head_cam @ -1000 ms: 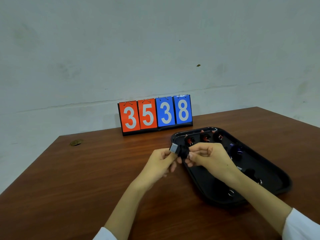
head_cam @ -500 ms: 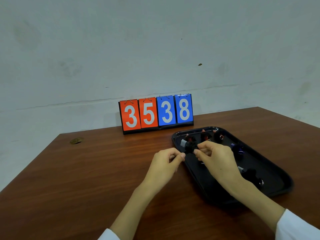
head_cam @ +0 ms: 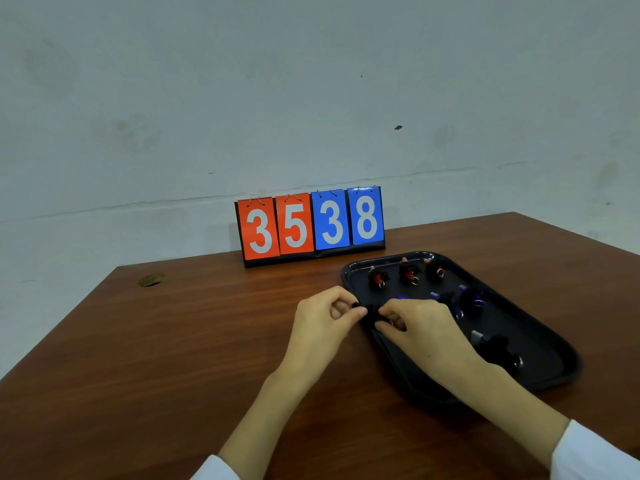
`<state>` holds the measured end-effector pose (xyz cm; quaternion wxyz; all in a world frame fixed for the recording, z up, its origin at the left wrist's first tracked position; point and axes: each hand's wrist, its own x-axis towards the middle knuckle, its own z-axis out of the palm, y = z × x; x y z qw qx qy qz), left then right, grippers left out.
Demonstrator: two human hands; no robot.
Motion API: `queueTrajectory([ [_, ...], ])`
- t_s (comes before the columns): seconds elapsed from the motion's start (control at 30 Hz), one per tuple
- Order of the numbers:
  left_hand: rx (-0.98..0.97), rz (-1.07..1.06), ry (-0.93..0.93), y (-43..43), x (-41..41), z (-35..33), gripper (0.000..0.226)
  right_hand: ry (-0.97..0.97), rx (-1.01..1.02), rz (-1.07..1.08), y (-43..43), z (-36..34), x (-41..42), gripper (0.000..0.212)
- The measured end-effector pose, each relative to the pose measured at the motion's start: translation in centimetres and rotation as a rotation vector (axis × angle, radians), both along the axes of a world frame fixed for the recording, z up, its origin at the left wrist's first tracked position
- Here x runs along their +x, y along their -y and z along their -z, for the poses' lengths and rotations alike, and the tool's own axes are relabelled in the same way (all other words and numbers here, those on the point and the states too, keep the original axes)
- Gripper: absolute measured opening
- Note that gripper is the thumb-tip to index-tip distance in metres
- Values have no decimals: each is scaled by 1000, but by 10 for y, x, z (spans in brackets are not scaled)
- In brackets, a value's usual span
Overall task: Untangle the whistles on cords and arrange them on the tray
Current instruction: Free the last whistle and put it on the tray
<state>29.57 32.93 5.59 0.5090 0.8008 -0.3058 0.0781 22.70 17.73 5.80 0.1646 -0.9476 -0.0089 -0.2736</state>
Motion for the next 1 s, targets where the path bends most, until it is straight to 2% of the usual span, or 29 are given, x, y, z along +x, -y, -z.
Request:
queueTrajectory([
  [0.17, -34, -2, 86, 0, 2, 1, 17, 61, -109, -74, -4, 0, 2, 16],
  [0.37, -124, -6, -26, -1, -1, -4, 23, 121, -173, -113, -6, 2, 4, 20],
  [0.5, -59, 6, 48, 0, -1, -2, 14, 172, -160, -115, -3, 4, 3, 27],
  [0.63, 5, -31, 93, 3, 2, 3, 17, 184, -165, -108, -2, 7, 4, 29],
  [1.0, -8, -18, 96, 4, 1, 5, 13, 207, -238, -107, 2, 11, 7, 22],
])
